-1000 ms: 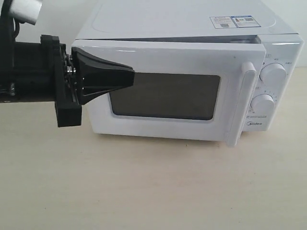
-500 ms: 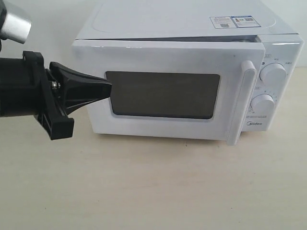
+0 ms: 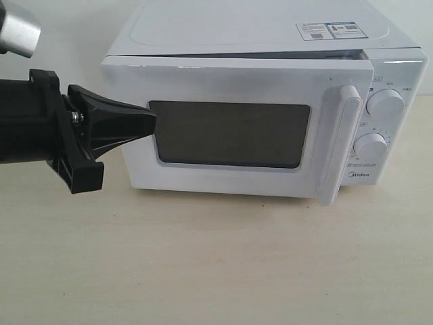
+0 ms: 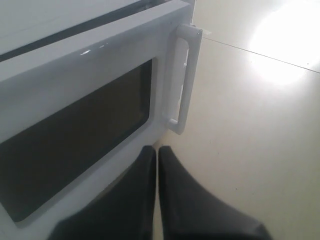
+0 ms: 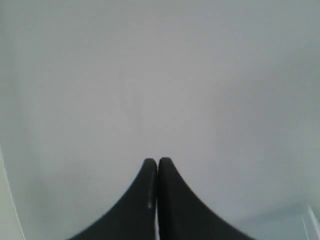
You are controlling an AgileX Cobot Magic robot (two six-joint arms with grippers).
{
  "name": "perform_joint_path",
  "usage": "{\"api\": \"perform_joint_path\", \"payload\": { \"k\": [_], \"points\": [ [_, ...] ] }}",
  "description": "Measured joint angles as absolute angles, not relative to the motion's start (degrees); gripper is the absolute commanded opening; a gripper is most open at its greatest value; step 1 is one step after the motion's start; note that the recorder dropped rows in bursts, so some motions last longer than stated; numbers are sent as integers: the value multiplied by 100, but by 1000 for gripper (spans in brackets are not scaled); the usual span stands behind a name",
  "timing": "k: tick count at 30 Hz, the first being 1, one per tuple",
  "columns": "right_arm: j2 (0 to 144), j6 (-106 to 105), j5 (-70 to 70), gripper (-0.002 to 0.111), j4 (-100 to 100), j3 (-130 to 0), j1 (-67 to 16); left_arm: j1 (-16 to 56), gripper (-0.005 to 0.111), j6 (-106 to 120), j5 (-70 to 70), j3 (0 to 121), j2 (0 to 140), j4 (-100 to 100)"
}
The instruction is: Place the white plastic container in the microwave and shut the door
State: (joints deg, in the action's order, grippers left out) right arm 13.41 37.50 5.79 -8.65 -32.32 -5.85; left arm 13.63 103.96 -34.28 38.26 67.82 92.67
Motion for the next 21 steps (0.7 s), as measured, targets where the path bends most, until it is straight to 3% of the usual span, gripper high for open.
{"api": "perform_joint_path", "payload": {
  "k": [4,6,17,21],
  "points": [
    [2518,4114,-2182,0,-499,-3595,-585,1363,4,10396,-3428,3826,6782,9267],
    [2869,3782,-2750,0,-89,-3595,-585,1363,4,10396,-3428,3826,6782,9267],
    [4095,-532,-4396,0,4217,-3595,-585,1363,4,10396,-3428,3826,6782,9267],
    [4537,-1484,-4326,0,5072,-3595,-585,1363,4,10396,-3428,3826,6782,9267]
  ]
}}
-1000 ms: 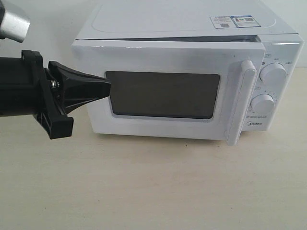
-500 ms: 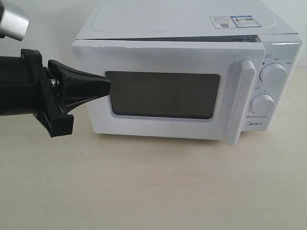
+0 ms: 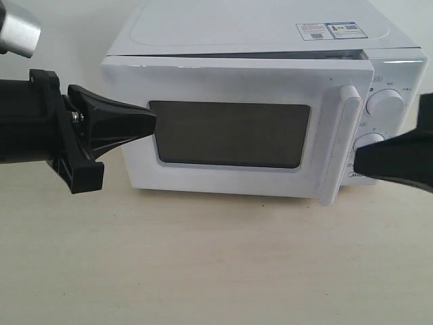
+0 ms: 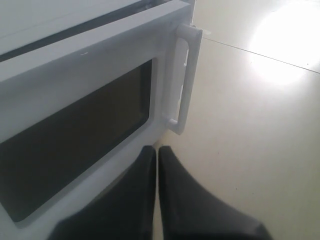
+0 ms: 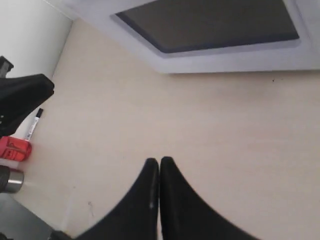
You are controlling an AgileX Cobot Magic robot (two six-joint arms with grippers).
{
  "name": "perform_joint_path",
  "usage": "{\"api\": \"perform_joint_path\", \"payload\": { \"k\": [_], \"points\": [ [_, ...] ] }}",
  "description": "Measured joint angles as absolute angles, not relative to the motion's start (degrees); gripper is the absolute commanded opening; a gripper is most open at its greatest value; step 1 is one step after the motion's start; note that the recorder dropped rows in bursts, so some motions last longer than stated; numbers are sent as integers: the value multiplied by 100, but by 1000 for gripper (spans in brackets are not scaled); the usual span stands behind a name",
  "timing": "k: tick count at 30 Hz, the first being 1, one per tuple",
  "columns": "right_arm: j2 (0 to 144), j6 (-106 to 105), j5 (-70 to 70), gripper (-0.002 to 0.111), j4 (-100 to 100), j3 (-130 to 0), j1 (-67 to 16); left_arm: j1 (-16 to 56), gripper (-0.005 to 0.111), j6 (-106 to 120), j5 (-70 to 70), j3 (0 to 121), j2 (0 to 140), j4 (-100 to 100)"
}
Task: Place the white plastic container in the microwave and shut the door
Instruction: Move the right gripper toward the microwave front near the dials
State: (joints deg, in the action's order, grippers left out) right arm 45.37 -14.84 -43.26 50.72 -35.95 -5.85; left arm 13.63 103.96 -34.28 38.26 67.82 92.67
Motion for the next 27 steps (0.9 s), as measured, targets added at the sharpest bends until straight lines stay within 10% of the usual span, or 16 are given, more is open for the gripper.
{"api": "perform_joint_path", "payload": {
  "k": [7,17,27],
  "points": [
    [5300,-3521,-3641,0,6705,-3560,-866,1363,4,10396,-3416,3826,6782,9267],
    [5964,-5049,3269,0,7120,-3170,-5024,1363,4,10333,-3267,3826,6782,9277],
    [8216,-3084,5496,0,5689,-3145,-4965,1363,4,10152,-3255,3826,6782,9214]
  ]
}}
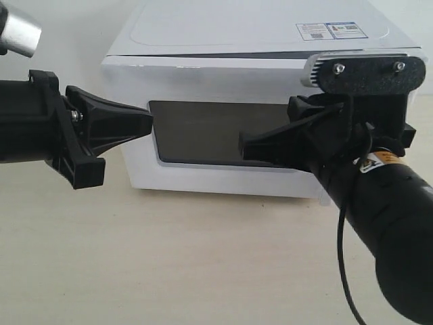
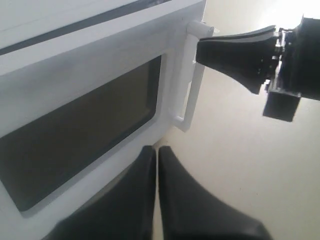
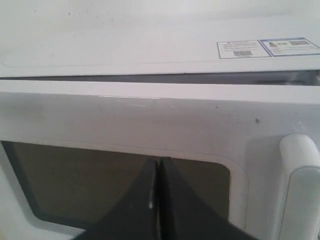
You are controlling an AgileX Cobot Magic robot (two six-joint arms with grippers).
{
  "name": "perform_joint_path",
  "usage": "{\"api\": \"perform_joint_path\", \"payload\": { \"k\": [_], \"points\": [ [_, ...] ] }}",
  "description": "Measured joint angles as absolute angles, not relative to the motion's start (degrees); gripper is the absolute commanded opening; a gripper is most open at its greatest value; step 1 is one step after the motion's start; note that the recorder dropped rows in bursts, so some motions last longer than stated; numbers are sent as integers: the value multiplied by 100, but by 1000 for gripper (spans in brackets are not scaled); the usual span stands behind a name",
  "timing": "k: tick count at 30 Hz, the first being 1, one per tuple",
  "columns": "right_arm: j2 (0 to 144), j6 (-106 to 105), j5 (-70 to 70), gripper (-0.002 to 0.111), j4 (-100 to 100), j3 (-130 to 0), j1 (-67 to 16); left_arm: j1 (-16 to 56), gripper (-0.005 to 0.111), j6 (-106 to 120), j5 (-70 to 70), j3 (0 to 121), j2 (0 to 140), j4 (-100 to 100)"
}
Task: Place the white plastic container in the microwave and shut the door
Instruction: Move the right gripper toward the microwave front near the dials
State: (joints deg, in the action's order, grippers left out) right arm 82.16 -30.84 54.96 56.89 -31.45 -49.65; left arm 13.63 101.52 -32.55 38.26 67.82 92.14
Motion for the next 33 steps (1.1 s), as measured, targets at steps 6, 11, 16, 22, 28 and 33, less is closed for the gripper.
{"api": "perform_joint_path", "payload": {
  "k": [6,11,16,22,28,33],
  "points": [
    [8688,-2225,5811,0,5235,-3145,-4560,1363,4,10152,-3255,3826,6782,9214],
    [8853,-2082,5959,0,4872,-3145,-4313,1363,4,10093,-3255,3826,6782,9214],
    [8963,-1750,6070,0,4795,-3145,-4054,1363,4,10069,-3255,3826,6782,9214],
    [9210,-1496,6110,0,4618,-3221,-3814,1363,4,10056,-3255,3826,6782,9214],
    [9467,-1501,6137,0,4525,-3569,-3792,1363,4,10056,-3255,3815,6782,9214],
    [9733,-1641,6124,0,4512,-3822,-3811,1363,4,10056,-3255,3815,6782,9214]
  ]
}}
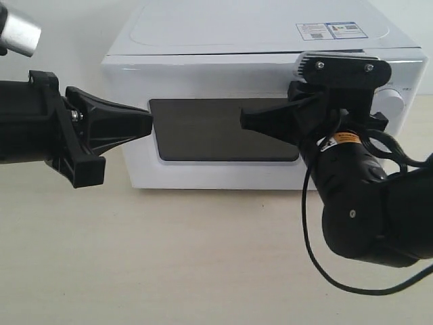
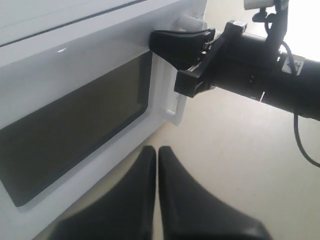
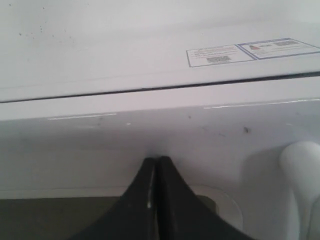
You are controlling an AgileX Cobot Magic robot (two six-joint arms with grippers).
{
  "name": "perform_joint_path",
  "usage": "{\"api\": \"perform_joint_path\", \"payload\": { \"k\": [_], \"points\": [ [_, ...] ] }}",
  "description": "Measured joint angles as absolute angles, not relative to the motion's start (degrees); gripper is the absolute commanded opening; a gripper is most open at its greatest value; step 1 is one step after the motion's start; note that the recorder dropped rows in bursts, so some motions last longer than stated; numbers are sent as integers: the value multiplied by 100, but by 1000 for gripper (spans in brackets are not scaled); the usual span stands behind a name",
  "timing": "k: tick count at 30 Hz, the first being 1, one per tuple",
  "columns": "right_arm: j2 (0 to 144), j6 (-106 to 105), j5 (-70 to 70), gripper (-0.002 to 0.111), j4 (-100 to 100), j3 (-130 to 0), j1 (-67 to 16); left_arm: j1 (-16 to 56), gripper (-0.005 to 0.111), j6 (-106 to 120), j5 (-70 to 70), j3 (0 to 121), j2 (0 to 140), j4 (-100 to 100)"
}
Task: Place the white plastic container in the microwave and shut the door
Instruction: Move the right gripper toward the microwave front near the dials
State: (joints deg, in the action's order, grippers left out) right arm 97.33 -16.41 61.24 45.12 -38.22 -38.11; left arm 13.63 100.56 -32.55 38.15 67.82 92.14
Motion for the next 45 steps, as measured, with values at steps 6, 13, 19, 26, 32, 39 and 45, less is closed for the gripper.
{"api": "perform_joint_path", "payload": {
  "k": [6,13,19,26,32,39,45],
  "points": [
    [9934,-1790,6157,0,4661,-4082,-3826,1363,4,10056,-3255,3815,6782,9214],
    [9978,-1866,6197,0,4778,-4118,-3850,1363,4,10056,-3255,3815,6782,9214],
    [9860,-1978,5799,0,5109,-4166,-3874,1363,4,10056,-3367,3815,6782,9226],
    [9363,-2077,5611,0,5195,-3891,-3938,1363,4,9959,-3485,3815,6782,9226],
    [9050,-2339,5662,0,5242,-3504,-3996,1363,4,9790,-4353,3722,6782,9334],
    [9038,-2423,5672,0,5548,-3468,-3996,1363,4,9728,-4686,3662,6782,9400],
    [9038,-2441,5672,0,5627,-3468,-3996,1363,4,9719,-4695,3662,6782,9400]
  ]
}}
